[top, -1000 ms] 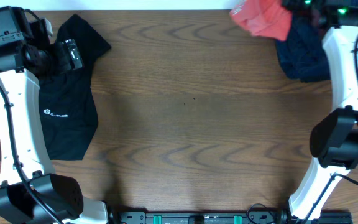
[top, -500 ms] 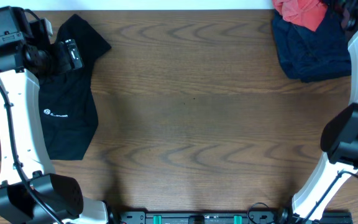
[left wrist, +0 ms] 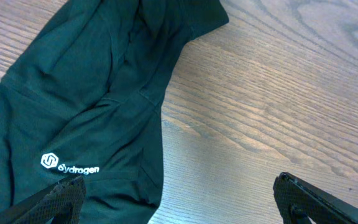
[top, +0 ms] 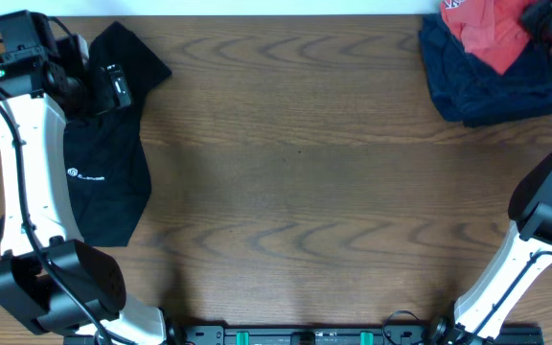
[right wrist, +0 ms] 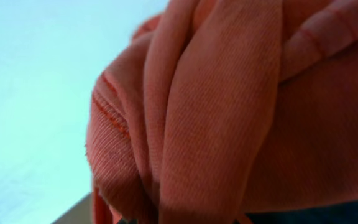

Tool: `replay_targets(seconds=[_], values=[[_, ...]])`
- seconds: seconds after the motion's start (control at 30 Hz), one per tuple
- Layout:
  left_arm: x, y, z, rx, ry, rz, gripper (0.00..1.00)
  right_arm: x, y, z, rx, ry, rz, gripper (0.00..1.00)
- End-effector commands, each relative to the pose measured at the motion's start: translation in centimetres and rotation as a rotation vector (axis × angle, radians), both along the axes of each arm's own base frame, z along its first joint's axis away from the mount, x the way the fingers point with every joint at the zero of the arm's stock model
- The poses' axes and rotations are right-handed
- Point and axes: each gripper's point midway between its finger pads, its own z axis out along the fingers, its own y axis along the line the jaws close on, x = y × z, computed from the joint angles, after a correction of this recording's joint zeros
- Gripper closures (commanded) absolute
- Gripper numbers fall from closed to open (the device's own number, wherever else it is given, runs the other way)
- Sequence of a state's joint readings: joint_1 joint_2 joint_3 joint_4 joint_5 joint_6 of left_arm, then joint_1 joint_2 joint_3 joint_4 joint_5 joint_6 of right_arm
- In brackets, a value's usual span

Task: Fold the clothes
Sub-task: 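Carry the red shirt to the top right and drop it on the navy garment, then press the red shirt down onto the navy pile with the right gripper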

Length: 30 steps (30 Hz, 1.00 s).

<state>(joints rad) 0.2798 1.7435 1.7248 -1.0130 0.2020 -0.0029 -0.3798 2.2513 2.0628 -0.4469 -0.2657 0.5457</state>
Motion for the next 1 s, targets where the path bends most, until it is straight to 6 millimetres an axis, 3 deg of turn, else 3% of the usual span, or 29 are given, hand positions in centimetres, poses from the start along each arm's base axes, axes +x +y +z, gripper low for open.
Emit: replay_targets(seconds=[0.0,0.17,0.2,0.37,0.47,0.6,0.73,0.83,0.97], values=[[0.0,0.3,-0.7,0.006,0.020,0.002,0.02,-1.2,-1.9,-2.5,-0.044,0.109,-0.086,0.93],[0.1,0.4,-0.7,0.009,0.013,0.001,0.02,-5.0,-4.2,-5.4,-0.075,0.294,-0.199,0.71],[0.1,0.4,-0.7,0.009,0.012,0.001,0.02,-5.9,-4.7,-5.9,-0.073,0.328,-0.215,0.59],[0.1,0.4,-0.7,0.008,0.013,0.001,0.02,-9.4,-6.6,-7.4,-0.052,0.446,-0.244,0.20],[0.1,0.4,-0.7,0.009,0.013,0.001,0.02,-11.0,-7.4,-7.4,-0.061,0.488,-0.226,0.13],[0.2,0.4,-0.7,0.009,0.012,0.001,0.02,-11.8,-7.4,-5.3,-0.109,0.469,-0.121,0.12],[0.2,0.4,-0.7,0.010,0.009,0.001,0.02,-11.1,-6.2,-1.2,-0.193,0.375,0.017,0.12],[0.3,0.5,-0.6,0.010,0.007,0.001,0.02,-9.9,-4.4,2.6,-0.266,0.259,0.132,0.11],[0.3,0.5,-0.6,0.011,0.006,0.001,0.02,-8.0,-3.1,5.5,-0.342,0.155,0.167,0.08]])
